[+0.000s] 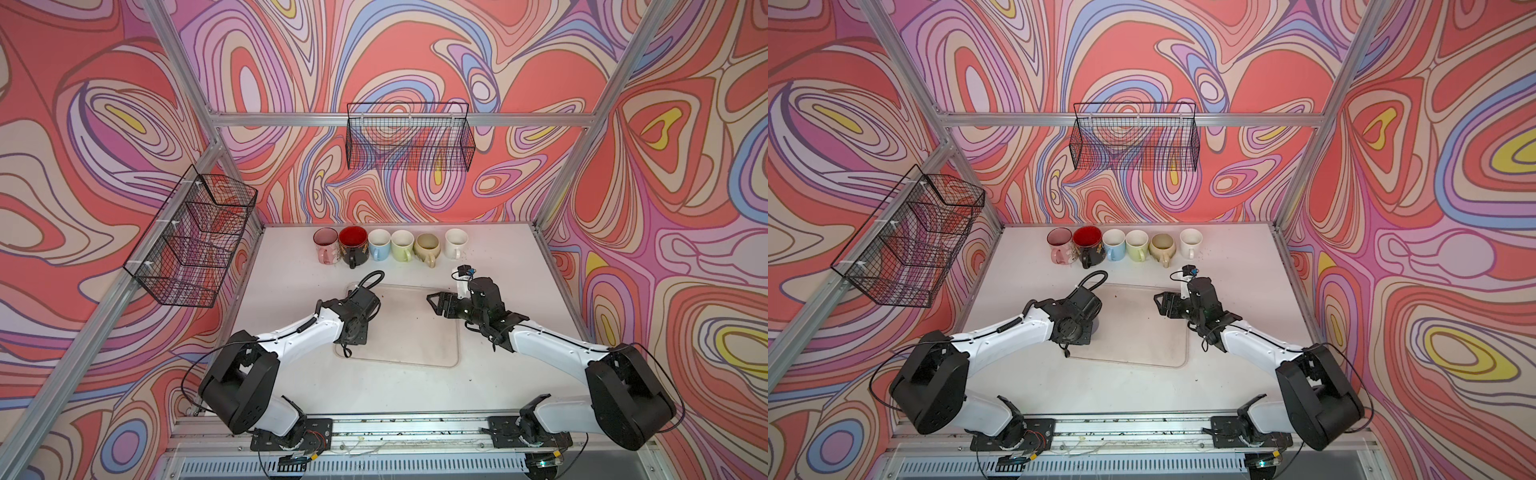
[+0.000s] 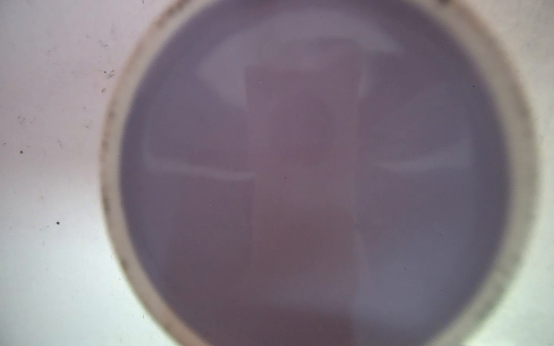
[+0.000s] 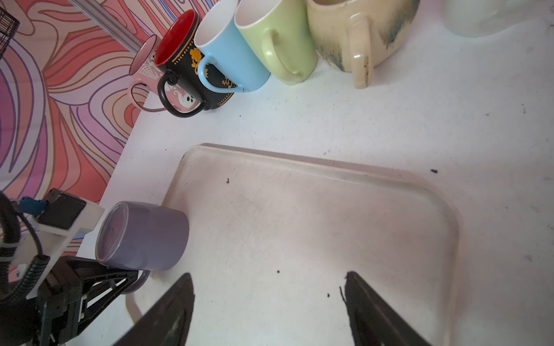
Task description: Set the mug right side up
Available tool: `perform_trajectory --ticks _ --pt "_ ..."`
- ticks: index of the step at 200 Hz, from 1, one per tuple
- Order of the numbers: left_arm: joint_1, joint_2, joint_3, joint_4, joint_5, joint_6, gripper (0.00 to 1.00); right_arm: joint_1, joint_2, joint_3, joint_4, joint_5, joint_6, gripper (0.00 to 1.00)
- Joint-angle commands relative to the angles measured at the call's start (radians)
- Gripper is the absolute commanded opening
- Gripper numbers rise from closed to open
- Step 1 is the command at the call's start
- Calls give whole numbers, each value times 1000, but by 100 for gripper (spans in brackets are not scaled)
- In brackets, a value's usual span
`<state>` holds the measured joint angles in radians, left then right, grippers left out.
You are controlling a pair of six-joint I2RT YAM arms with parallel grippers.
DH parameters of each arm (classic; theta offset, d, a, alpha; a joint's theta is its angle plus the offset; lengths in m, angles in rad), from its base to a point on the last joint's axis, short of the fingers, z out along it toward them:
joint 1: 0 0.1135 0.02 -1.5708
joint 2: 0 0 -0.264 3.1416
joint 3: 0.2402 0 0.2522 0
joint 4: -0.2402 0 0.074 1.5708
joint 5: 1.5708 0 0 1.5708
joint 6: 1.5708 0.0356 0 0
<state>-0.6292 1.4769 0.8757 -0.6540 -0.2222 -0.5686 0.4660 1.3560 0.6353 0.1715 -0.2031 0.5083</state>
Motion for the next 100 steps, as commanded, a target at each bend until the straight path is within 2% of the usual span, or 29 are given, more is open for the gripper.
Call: perform_trajectory --ticks 1,20,62,100 --pt "2 -35 25 -36 -39 5 21 5 9 -2 14 -10 -4 81" --pt "2 -32 20 -35 -39 6 17 8 10 0 12 -9 -7 81" --pt "3 -4 29 -35 -37 4 0 10 10 2 7 -9 -15 81" --pt "1 3 36 -39 -37 0 0 10 1 -2 11 -10 -22 83"
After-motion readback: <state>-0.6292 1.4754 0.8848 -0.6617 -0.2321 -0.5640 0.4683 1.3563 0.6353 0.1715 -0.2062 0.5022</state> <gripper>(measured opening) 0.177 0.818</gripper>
